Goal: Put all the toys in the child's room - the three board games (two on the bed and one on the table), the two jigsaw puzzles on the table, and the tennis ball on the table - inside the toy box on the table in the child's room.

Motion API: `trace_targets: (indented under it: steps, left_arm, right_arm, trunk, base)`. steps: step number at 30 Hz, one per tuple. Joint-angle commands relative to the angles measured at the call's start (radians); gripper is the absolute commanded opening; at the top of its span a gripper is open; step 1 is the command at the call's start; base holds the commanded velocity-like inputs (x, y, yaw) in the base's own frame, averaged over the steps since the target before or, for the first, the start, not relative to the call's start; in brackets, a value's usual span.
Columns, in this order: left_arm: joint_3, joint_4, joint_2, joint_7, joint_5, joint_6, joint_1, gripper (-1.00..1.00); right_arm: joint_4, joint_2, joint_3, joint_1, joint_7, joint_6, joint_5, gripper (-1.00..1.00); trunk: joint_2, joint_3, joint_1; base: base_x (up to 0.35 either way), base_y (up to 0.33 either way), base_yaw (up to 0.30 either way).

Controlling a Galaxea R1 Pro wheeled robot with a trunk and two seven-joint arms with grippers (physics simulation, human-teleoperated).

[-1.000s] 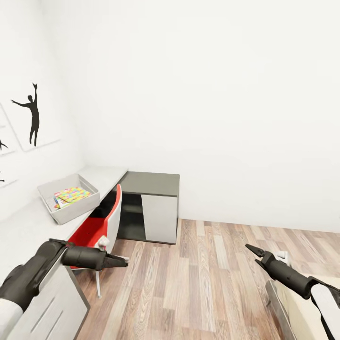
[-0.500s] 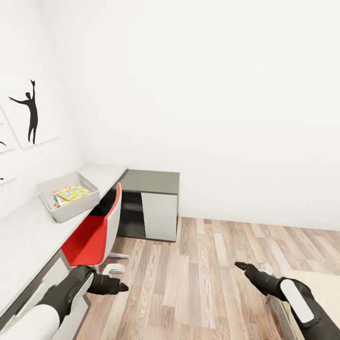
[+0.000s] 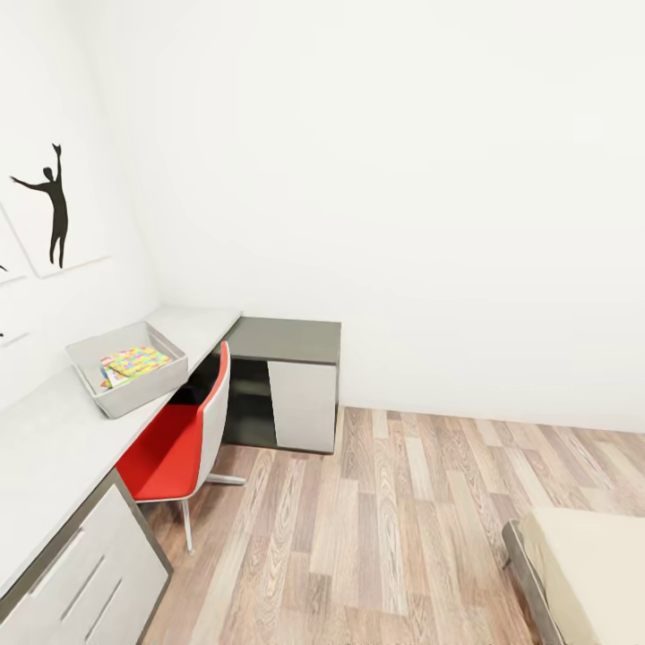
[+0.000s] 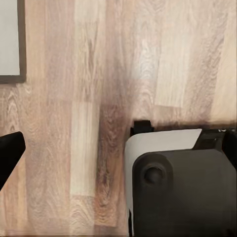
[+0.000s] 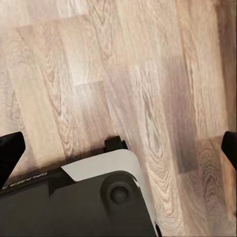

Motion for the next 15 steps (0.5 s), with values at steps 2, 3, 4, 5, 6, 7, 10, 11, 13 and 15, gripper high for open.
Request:
trace_targets:
  steps: [2, 3, 4, 5, 6, 7, 10, 11, 13, 15]
  left_arm:
    - [-0.008, 0.006, 0.004, 0.006, 0.011, -0.056, 0.071, 1.0]
    - [-0.008, 0.007, 0.005, 0.007, 0.011, -0.065, 0.087, 1.0]
    - [-0.009, 0.008, 0.006, 0.008, 0.011, -0.08, 0.118, 1.0]
    - [-0.009, 0.008, 0.006, 0.009, 0.011, -0.092, 0.143, 1.0]
    - [-0.009, 0.009, 0.006, 0.009, 0.011, -0.098, 0.153, 1.0]
    - [-0.009, 0.009, 0.006, 0.01, 0.011, -0.109, 0.17, 1.0]
    - [-0.009, 0.01, 0.003, 0.013, 0.012, -0.126, 0.199, 1.0]
    - [-0.009, 0.01, 0.001, 0.015, 0.012, -0.127, 0.202, 1.0]
    - [-0.009, 0.011, -0.002, 0.035, 0.012, -0.131, 0.218, 1.0]
    - [-0.009, 0.011, -0.003, 0.067, 0.012, -0.135, 0.231, 1.0]
  right_arm:
    - [0.04, 0.006, 0.011, 0.029, -0.005, -0.067, 0.032, 1.0]
    - [0.045, 0.006, 0.012, 0.043, -0.006, -0.078, 0.041, 1.0]
    - [0.053, 0.005, 0.012, 0.076, -0.006, -0.094, 0.054, 1.0]
    - [0.058, 0.003, 0.012, 0.108, -0.007, -0.105, 0.063, 1.0]
    - [0.059, 0.002, 0.012, 0.123, -0.006, -0.109, 0.067, 1.0]
    - [0.06, 0.0, 0.012, 0.147, -0.007, -0.118, 0.072, 1.0]
    - [0.064, -0.005, 0.012, 0.184, -0.007, -0.156, 0.077, 1.0]
    - [0.064, -0.006, 0.013, 0.186, -0.006, -0.164, 0.077, 1.0]
    - [0.065, -0.007, 0.013, 0.198, -0.006, -0.184, 0.078, 1.0]
    - [0.065, -0.007, 0.014, 0.213, -0.006, -0.191, 0.079, 1.0]
  trunk:
    - [-0.002, -0.005, 0.001]
    - [-0.002, -0.006, 0.001]
    - [-0.002, -0.008, 0.001]
    - [-0.002, -0.009, 0.001]
    - [-0.002, -0.011, 0.001]
    - [-0.002, -0.012, 0.001]
    - [-0.002, -0.015, 0.001]
    - [-0.002, -0.016, 0.001]
    - [-0.002, -0.017, 0.001]
    - [-0.002, -0.017, 0.001]
  base:
    - [0.0, 0.0, 0.0]
    - [0.0, 0.0, 0.0]
    - [0.0, 0.0, 0.0]
    - [0.0, 0.0, 0.0]
    - [0.0, 0.0, 0.0]
    - [0.0, 0.0, 0.0]
    - [0.0, 0.0, 0.0]
    - [0.0, 0.0, 0.0]
    - [0.0, 0.0, 0.0]
    - [0.0, 0.0, 0.0]
